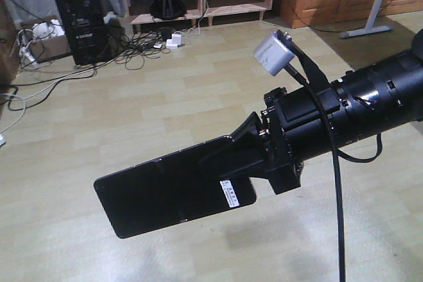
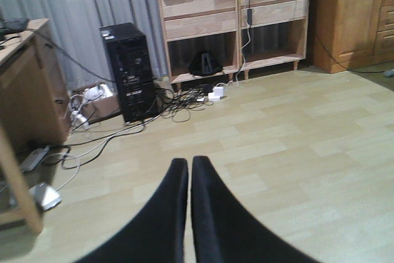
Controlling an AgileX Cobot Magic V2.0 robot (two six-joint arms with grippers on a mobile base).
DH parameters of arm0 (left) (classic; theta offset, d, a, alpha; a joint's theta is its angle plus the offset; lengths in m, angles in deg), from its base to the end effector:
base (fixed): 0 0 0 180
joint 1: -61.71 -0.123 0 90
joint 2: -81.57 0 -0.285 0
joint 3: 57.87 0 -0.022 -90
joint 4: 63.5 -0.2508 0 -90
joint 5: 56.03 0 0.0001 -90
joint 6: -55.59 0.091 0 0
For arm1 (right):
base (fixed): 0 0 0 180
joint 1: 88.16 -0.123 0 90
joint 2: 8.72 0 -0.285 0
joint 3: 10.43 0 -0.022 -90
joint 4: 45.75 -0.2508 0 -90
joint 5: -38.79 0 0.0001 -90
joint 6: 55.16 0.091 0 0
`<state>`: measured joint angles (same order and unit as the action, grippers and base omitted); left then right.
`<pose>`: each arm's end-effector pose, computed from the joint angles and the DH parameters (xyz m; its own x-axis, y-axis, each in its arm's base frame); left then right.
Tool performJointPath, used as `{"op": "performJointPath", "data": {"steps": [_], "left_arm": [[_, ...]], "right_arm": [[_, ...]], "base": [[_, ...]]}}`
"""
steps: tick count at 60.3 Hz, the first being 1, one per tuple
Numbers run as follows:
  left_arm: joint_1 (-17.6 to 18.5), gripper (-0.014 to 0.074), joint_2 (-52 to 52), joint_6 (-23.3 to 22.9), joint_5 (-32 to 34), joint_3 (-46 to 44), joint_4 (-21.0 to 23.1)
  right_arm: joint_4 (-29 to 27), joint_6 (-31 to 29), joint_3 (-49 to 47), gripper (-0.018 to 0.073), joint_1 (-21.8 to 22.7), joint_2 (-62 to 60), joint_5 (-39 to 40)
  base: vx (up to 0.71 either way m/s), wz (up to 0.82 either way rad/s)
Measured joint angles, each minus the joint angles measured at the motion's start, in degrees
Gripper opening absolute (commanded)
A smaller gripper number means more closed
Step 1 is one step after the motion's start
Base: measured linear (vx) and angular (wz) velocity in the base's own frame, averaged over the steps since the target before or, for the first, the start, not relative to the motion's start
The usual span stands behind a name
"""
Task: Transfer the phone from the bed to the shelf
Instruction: 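Drive toward the wooden shelf unit with the laptop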
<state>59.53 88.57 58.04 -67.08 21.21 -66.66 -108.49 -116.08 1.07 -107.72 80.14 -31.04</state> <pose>0.0560 0.0031 0.1855 -0.1279 0.0919 -0.9875 -0.0363 0.9946 0.0973 0.2278 0.1615 0.3404 -0.4834 -0.4385 -0.7577 -0.8748 0.2097 0.4368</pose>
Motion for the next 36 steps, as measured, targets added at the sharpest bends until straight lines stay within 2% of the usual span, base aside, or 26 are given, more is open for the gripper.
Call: {"op": "performJointPath", "data": {"steps": [36], "left_arm": [[0.00,0.0001,0.00,0.00,0.00,0.00,0.00]], "right_arm": [[0.00,0.00,0.00,-0.0001,0.00,0.00,0.00]], "base": [[0.46,-0.16]]}}
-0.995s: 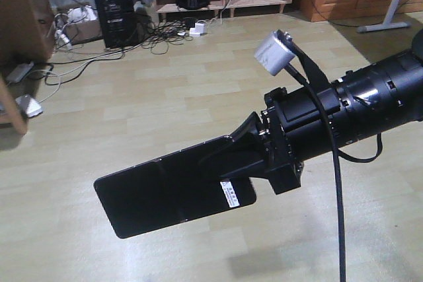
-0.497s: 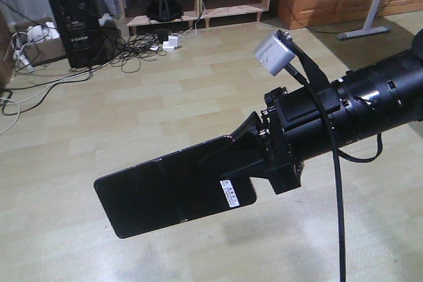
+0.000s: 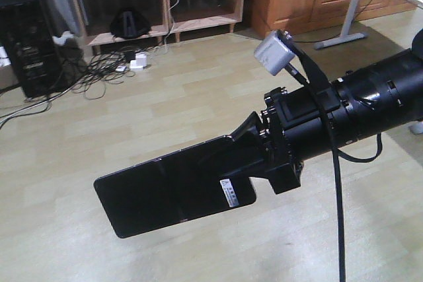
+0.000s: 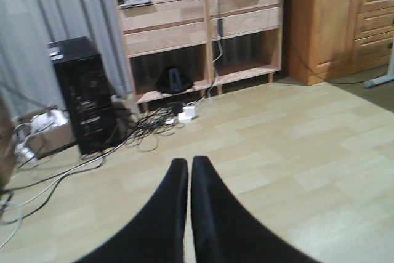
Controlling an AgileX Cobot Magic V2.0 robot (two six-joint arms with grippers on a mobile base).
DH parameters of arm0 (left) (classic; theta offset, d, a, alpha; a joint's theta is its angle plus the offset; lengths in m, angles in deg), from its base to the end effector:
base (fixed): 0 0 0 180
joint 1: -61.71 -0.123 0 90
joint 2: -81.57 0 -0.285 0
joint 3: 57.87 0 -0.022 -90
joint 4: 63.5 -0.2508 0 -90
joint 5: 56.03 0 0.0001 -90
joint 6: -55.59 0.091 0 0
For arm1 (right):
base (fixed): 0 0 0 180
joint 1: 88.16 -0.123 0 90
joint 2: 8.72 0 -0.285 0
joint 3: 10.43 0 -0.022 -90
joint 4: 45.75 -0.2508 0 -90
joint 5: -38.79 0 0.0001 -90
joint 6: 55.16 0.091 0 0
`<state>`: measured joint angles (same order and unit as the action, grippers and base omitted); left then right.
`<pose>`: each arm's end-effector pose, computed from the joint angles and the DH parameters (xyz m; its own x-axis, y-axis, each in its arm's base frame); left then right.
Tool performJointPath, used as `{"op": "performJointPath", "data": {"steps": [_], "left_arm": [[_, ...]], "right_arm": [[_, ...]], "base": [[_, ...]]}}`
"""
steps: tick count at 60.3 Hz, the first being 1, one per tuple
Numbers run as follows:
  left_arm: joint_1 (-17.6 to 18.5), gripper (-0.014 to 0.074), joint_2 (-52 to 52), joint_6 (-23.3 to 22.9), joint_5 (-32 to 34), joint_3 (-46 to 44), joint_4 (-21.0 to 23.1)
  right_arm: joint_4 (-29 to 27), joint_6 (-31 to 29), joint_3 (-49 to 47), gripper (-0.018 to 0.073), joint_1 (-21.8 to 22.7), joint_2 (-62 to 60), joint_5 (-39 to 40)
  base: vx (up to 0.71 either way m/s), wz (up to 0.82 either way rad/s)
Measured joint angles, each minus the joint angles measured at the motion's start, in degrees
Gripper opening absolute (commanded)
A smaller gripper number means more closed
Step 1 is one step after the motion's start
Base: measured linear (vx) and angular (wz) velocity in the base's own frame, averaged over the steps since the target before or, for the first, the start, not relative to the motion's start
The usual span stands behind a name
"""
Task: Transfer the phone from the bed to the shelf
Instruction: 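Drive toward the wooden shelf unit with the laptop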
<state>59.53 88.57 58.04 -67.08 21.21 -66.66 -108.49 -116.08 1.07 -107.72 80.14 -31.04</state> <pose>0.0560 0.0031 0.1855 -0.1279 0.0919 -0.9875 -0.0363 0.9946 0.0973 0.2278 0.1615 0.3404 -0.4834 -0.4385 -0.7577 -0.8748 0.2097 0.4368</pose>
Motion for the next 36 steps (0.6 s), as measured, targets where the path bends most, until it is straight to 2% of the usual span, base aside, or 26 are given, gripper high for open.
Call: {"op": "performJointPath", "data": {"steps": [36], "left_arm": [[0.00,0.0001,0.00,0.00,0.00,0.00,0.00]], "right_arm": [[0.05,0.00,0.00,-0.0001,0.00,-0.05,0.00]], "base": [[0.48,-0.27]]}}
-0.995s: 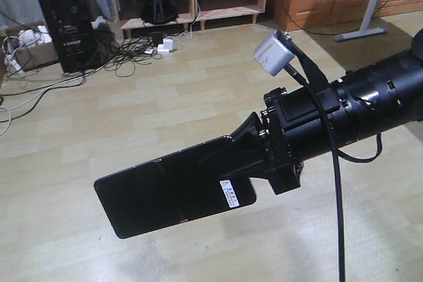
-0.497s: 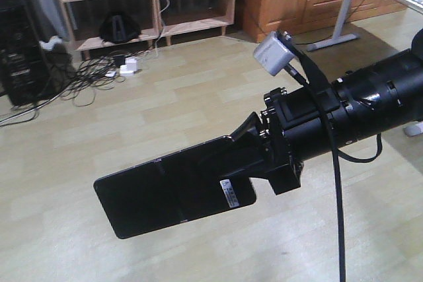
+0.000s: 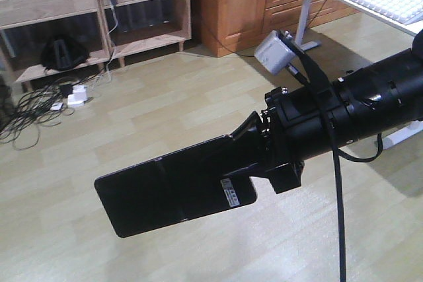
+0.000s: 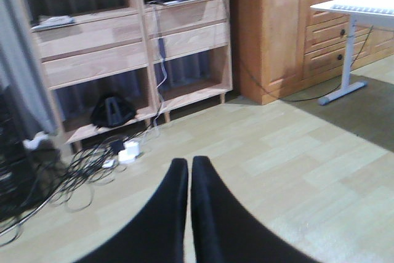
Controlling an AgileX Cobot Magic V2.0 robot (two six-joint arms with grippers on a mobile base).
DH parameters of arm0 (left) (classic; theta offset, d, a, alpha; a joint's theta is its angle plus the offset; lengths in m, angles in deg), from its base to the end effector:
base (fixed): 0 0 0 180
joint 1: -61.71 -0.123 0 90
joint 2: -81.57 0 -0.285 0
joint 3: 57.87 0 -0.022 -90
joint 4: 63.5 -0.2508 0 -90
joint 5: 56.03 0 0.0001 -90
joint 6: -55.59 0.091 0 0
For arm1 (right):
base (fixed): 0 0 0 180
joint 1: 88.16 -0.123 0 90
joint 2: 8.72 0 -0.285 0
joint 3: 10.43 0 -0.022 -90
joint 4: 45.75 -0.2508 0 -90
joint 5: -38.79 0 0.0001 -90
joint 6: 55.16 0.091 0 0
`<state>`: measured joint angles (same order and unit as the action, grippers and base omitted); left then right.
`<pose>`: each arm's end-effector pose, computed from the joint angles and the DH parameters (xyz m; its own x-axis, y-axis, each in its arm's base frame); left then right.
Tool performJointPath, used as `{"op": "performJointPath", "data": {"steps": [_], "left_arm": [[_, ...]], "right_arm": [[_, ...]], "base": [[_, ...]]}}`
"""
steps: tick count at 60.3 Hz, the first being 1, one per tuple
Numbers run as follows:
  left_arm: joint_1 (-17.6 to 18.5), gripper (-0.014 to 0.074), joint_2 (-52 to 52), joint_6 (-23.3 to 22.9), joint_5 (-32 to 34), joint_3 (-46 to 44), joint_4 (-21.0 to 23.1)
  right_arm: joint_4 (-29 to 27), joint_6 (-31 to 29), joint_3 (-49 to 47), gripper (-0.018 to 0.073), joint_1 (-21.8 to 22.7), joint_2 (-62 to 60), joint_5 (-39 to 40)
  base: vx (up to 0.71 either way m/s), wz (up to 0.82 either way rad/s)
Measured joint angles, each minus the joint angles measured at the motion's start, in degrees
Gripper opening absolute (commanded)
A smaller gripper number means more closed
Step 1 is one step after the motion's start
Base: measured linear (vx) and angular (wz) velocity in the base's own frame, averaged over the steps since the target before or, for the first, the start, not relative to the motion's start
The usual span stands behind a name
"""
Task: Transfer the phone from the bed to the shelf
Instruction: 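Drive toward the wooden shelf unit with the laptop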
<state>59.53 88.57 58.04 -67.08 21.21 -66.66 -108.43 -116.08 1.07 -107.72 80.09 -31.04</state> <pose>0.0560 0.0031 0.1855 -0.1279 0.0919 -0.9875 -0.0363 0.9946 0.0973 0.2276 0.1614 0.3405 -0.4824 -0.4391 -0.7579 -0.8753 0.2098 0.4356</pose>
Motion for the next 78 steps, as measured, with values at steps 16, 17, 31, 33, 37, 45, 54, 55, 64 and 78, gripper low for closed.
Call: {"op": "performJointPath", "data": {"steps": [16,17,31,33,37,45,54,55,64,78], "left_arm": [[0.00,0.0001,0.00,0.00,0.00,0.00,0.00],[0.00,0.0001,0.00,0.00,0.00,0.00,0.00],[0.00,0.0001,0.00,0.00,0.00,0.00,0.00],[0.00,0.0001,0.00,0.00,0.00,0.00,0.00],[0.00,0.0001,0.00,0.00,0.00,0.00,0.00],[0.00,0.0001,0.00,0.00,0.00,0.00,0.00],[0.00,0.0001,0.00,0.00,0.00,0.00,0.00],[0.00,0.0001,0.00,0.00,0.00,0.00,0.00],[0.00,0.0001,0.00,0.00,0.00,0.00,0.00],[0.00,0.0001,0.00,0.00,0.00,0.00,0.00]], "right_arm": [[0.00,0.00,0.00,-0.0001,0.00,0.00,0.00],[0.00,0.00,0.00,-0.0001,0.00,0.00,0.00],[0.00,0.00,0.00,-0.0001,0.00,0.00,0.00],[0.00,0.00,0.00,-0.0001,0.00,0.00,0.00],[0.00,0.00,0.00,-0.0001,0.00,0.00,0.06],[0.00,0.01,0.00,-0.0001,0.00,0.00,0.00],[0.00,0.01,0.00,-0.0001,0.00,0.00,0.05],[0.00,0.01,0.00,-0.0001,0.00,0.00,0.05],[0.00,0.01,0.00,-0.0001,0.00,0.00,0.00],[0.00,0.01,0.00,-0.0001,0.00,0.00,0.00]], "base": [[0.49,-0.19],[0.50,-0.13],[0.51,-0.08],[0.50,-0.05],[0.50,-0.04],[0.50,-0.04],[0.48,-0.03],[0.48,-0.04],[0.48,-0.06],[0.47,-0.05]]}}
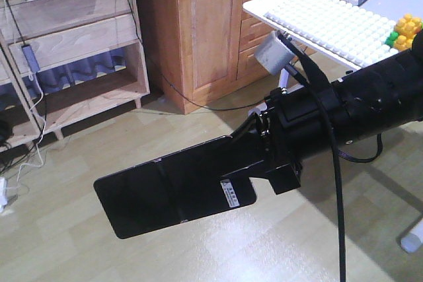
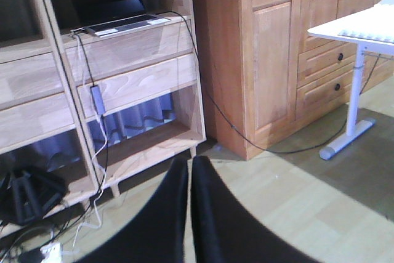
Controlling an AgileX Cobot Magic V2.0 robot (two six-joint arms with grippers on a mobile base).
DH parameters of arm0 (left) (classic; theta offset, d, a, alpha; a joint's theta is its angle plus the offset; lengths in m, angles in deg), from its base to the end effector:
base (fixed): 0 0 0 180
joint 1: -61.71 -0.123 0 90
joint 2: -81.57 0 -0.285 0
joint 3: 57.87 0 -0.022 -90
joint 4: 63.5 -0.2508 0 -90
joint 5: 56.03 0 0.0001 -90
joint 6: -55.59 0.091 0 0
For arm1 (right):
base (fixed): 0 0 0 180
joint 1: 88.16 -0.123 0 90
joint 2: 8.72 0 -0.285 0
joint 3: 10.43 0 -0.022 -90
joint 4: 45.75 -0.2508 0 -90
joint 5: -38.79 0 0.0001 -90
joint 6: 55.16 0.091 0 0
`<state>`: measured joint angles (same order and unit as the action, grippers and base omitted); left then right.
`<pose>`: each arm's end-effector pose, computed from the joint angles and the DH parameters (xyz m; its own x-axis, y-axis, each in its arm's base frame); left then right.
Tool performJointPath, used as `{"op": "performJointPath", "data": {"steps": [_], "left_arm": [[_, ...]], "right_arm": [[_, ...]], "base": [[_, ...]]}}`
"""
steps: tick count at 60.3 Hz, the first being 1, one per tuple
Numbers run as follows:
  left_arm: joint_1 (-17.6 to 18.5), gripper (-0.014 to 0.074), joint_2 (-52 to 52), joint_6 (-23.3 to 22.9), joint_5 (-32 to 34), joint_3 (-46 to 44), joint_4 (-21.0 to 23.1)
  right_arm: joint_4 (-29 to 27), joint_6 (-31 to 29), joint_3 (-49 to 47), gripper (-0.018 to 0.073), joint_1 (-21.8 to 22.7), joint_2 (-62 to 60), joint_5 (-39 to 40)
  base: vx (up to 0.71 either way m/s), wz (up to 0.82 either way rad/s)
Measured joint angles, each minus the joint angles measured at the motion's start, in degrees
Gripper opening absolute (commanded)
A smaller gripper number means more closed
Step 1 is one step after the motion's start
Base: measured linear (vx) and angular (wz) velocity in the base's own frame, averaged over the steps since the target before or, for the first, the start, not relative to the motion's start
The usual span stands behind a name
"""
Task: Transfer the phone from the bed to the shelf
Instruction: 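Drive toward the wooden shelf unit with the laptop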
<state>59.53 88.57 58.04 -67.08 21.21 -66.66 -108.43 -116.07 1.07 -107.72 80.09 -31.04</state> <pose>0.0560 0.0031 0.1855 -0.1279 0.0919 -0.9875 -0.0363 0.9946 0.0973 0.2276 0.1614 0.3405 -0.4826 -0.4390 -0.7579 -0.8753 0.2099 0.4357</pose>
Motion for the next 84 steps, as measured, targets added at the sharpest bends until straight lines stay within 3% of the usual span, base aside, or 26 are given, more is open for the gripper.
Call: {"op": "performJointPath", "data": {"steps": [84], "left_arm": [[0.00,0.0001,0.00,0.00,0.00,0.00,0.00]], "right_arm": [[0.00,0.05,0.00,-0.0001,0.00,0.00,0.05]], "base": [[0.47,0.16]]}}
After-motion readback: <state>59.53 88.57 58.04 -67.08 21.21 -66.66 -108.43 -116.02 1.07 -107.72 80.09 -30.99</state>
